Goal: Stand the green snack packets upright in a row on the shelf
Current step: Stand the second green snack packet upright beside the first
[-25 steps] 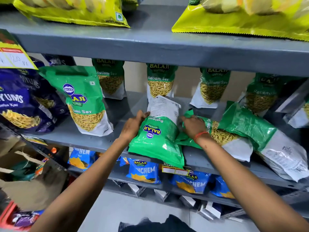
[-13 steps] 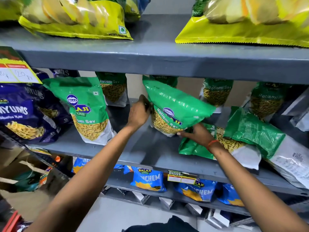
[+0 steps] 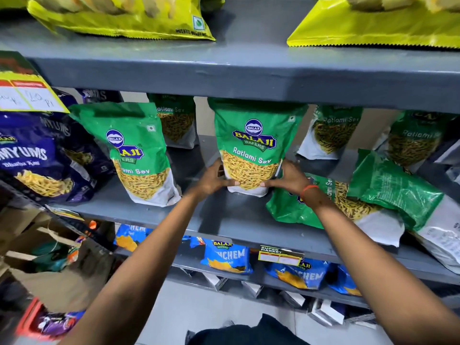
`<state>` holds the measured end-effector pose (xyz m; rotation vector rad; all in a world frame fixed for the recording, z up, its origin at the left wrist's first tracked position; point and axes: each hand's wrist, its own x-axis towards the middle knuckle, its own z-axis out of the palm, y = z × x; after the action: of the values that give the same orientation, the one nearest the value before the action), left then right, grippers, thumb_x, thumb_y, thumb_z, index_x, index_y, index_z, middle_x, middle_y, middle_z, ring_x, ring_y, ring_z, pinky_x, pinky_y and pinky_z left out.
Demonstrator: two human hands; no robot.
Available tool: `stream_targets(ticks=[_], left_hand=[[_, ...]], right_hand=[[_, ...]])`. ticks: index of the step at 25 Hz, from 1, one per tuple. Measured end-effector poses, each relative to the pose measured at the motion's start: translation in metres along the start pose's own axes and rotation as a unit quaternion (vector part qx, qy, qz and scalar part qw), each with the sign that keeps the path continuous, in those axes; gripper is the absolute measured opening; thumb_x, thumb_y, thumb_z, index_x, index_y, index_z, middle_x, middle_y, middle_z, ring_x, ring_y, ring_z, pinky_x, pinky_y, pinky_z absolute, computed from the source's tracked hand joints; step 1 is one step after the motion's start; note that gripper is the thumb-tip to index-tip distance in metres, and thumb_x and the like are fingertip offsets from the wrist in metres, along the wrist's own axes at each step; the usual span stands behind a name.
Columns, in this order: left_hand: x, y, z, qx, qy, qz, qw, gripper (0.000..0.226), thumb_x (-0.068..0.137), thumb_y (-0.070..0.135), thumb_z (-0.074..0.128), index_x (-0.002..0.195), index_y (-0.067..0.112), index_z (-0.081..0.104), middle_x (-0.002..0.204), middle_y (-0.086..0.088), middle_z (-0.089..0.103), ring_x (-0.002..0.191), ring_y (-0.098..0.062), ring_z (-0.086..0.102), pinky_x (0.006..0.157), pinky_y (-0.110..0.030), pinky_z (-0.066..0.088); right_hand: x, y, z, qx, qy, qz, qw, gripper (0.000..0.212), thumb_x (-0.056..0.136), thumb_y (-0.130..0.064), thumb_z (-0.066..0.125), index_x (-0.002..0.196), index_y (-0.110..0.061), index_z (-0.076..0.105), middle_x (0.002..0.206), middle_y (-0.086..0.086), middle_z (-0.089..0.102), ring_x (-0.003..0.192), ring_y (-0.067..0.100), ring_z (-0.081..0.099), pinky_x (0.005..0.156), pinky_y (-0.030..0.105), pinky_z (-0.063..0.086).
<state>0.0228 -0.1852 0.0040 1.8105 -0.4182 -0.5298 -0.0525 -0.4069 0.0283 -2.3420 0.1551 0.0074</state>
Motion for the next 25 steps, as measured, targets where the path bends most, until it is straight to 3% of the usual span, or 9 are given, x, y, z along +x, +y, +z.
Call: stream_targets(ticks=[5, 8, 11, 12, 14, 16, 18, 20, 25], left_hand=[[-0.037, -0.032, -0.005, 0.014, 0.000, 0.013, 1.000, 0.074, 0.066, 0.010, 0.082, 0.125, 0.026, 0.040, 0.123, 0.001, 0.060, 0.111, -0.013, 0.061, 0.090, -0.022, 0.053], [-0.057, -0.033, -0.009, 0.019, 0.004, 0.019, 1.000, 0.071, 0.066, 0.016, 0.082, 0.124, 0.026, 0.041, 0.126, -0.002, 0.060, 0.116, -0.019, 0.059, 0.100, -0.041, 0.049], [-0.065, -0.019, -0.002, 0.075, 0.022, -0.008, 0.997, 0.072, 0.066, 0.027, 0.081, 0.126, 0.011, 0.045, 0.127, -0.012, 0.061, 0.117, -0.028, 0.059, 0.100, -0.047, 0.048], [-0.069, -0.014, 0.004, 0.155, 0.032, -0.048, 0.986, 0.069, 0.067, 0.037, 0.079, 0.122, 0.009, 0.049, 0.124, -0.015, 0.062, 0.114, -0.032, 0.060, 0.095, -0.043, 0.050], [-0.084, -0.005, 0.015, 0.390, 0.069, -0.139, 0.908, 0.059, 0.072, 0.057, 0.068, 0.102, 0.007, 0.061, 0.111, -0.020, 0.068, 0.103, -0.038, 0.063, 0.074, -0.035, 0.047], [-0.093, 0.007, 0.029, 0.459, 0.044, -0.167, 0.872, 0.060, 0.075, 0.065, 0.059, 0.087, 0.007, 0.067, 0.097, -0.019, 0.072, 0.095, -0.035, 0.067, 0.069, -0.033, 0.048], [-0.094, 0.022, 0.055, 0.316, -0.069, -0.172, 0.931, 0.052, 0.081, 0.059, 0.056, 0.069, 0.009, 0.066, 0.073, -0.010, 0.073, 0.073, -0.021, 0.071, 0.065, -0.030, 0.055], [-0.092, 0.038, 0.093, 0.114, -0.169, -0.188, 0.961, 0.040, 0.088, 0.044, 0.056, 0.062, 0.014, 0.057, 0.064, -0.005, 0.066, 0.056, -0.013, 0.063, 0.054, -0.023, 0.049], [-0.069, 0.044, 0.173, -0.064, -0.108, -0.227, 0.966, 0.030, 0.092, 0.037, 0.051, 0.081, 0.010, 0.056, 0.077, -0.006, 0.062, 0.063, -0.015, 0.060, 0.060, -0.024, 0.049]], right_hand=[[-0.036, -0.004, 0.016, -0.112, -0.001, -0.016, 0.994, 0.088, 0.065, -0.047, 0.078, 0.139, -0.018, 0.040, 0.145, 0.010, 0.048, 0.137, 0.031, 0.034, 0.119, 0.051, 0.010], [-0.052, -0.011, 0.026, -0.091, 0.009, -0.019, 0.996, 0.086, 0.068, -0.046, 0.077, 0.139, -0.017, 0.039, 0.144, 0.009, 0.047, 0.136, 0.032, 0.031, 0.119, 0.044, 0.008], [-0.061, -0.016, 0.023, -0.035, -0.007, 0.004, 0.999, 0.081, 0.070, -0.042, 0.076, 0.139, -0.020, 0.039, 0.142, 0.007, 0.048, 0.132, 0.026, 0.035, 0.108, 0.032, 0.027], [-0.066, -0.014, 0.020, -0.022, -0.008, 0.003, 1.000, 0.076, 0.073, -0.043, 0.074, 0.138, -0.020, 0.040, 0.141, 0.006, 0.047, 0.131, 0.024, 0.036, 0.105, 0.029, 0.030], [-0.077, -0.010, 0.008, -0.011, 0.014, -0.005, 1.000, 0.063, 0.083, -0.044, 0.062, 0.136, -0.018, 0.042, 0.142, 0.006, 0.046, 0.130, 0.019, 0.038, 0.105, 0.028, 0.030], [-0.080, 0.002, -0.012, -0.016, 0.078, 0.004, 0.997, 0.049, 0.090, -0.031, 0.051, 0.135, -0.012, 0.045, 0.141, 0.013, 0.048, 0.129, 0.023, 0.042, 0.105, 0.028, 0.032], [-0.070, 0.016, -0.036, -0.112, 0.100, 0.041, 0.988, 0.040, 0.093, -0.016, 0.049, 0.132, -0.006, 0.048, 0.134, 0.022, 0.053, 0.124, 0.033, 0.049, 0.101, 0.033, 0.036], [-0.053, 0.027, -0.057, -0.220, 0.026, 0.087, 0.971, 0.038, 0.092, -0.014, 0.048, 0.128, -0.002, 0.051, 0.127, 0.029, 0.056, 0.117, 0.038, 0.054, 0.096, 0.038, 0.041], [-0.034, 0.028, -0.067, -0.326, -0.112, 0.095, 0.934, 0.030, 0.095, -0.015, 0.043, 0.112, 0.003, 0.059, 0.123, 0.024, 0.061, 0.107, 0.032, 0.061, 0.088, 0.034, 0.047]])
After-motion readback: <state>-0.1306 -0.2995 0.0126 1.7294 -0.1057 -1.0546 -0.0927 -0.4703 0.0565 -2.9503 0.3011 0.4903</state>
